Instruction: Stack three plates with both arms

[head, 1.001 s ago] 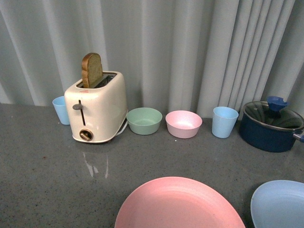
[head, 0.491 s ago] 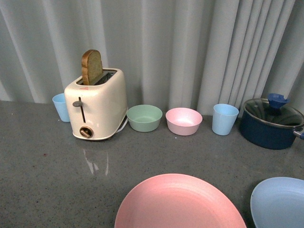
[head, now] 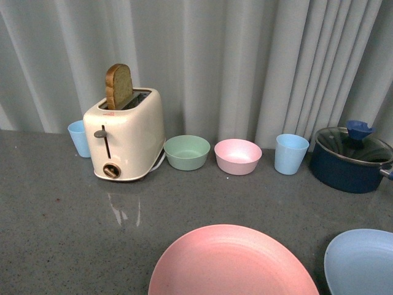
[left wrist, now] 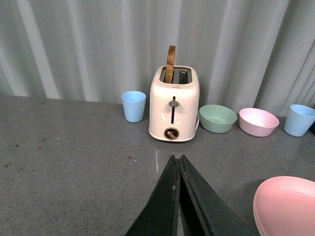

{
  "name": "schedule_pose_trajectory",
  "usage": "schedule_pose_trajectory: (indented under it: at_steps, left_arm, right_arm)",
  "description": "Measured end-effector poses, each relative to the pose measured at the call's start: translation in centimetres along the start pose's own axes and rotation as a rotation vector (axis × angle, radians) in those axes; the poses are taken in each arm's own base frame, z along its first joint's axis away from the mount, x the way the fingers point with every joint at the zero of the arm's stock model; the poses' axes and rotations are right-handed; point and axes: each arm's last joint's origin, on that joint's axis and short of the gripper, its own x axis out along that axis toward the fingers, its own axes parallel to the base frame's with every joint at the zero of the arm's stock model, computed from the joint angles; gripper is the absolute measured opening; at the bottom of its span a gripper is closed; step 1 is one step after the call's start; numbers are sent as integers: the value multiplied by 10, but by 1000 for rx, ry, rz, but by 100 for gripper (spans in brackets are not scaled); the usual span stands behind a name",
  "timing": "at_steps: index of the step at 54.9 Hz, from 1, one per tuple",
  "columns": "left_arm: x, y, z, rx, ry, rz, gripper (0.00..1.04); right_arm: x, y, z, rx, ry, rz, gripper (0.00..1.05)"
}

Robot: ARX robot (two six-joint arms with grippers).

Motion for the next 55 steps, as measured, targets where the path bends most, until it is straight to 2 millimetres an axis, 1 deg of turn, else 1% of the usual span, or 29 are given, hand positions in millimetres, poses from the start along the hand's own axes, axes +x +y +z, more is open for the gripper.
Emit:
schedule_pose_trajectory:
  at_steps: [8, 9, 10, 19, 21, 25, 28, 30, 33, 35, 37, 41, 42, 45, 47, 50, 55]
  left_arm:
    - [0, 0, 0, 0, 0, 0, 34]
    - [0, 0, 0, 0, 0, 0, 35]
    - [0, 0, 0, 0, 0, 0, 41]
    - [0, 0, 0, 0, 0, 0, 71]
    - [0, 0, 0, 0, 0, 0, 76]
    - [0, 0, 0, 0, 0, 0, 90]
    - [0, 0, 0, 1, -2, 0, 100]
    - [0, 0, 0, 3, -2, 0, 98]
    - [0, 0, 0, 3, 0, 0, 97]
    - [0, 0, 0, 3, -1, 0, 98]
    - [0, 0, 0, 3, -1, 0, 98]
    - [0, 0, 0, 3, -1, 0, 98]
    - [0, 0, 0, 3, -1, 0, 98]
    - [0, 0, 0, 3, -1, 0, 98]
    - [0, 0, 0, 3, -1, 0, 98]
    - [0, 0, 0, 3, -1, 0, 98]
    - [0, 0, 0, 3, -1, 0, 98]
  right_arm:
    - [0, 0, 0, 0, 0, 0, 97]
    - [0, 0, 0, 0, 0, 0, 97]
    - [0, 0, 0, 0, 0, 0, 97]
    - [0, 0, 0, 0, 0, 0, 97]
    - [0, -1, -1, 32, 57, -21, 97]
    - [4, -9, 4, 240, 343, -75, 97]
    - [13, -22, 9, 416, 422, -115, 97]
    - [19, -31, 13, 476, 430, -125, 97]
    - [32, -52, 20, 553, 431, -140, 97]
    - [38, -63, 22, 572, 434, -157, 97]
    - [46, -80, 22, 572, 443, -204, 97]
    - [60, -113, 12, 506, 518, -339, 97]
    - [64, -124, 5, 479, 562, -384, 97]
    - [73, -144, -9, 435, 655, -446, 97]
    - [79, -153, -18, 419, 721, -447, 97]
    - [86, -159, -29, 389, 787, -436, 97]
    - [99, -160, -44, 347, 860, -382, 97]
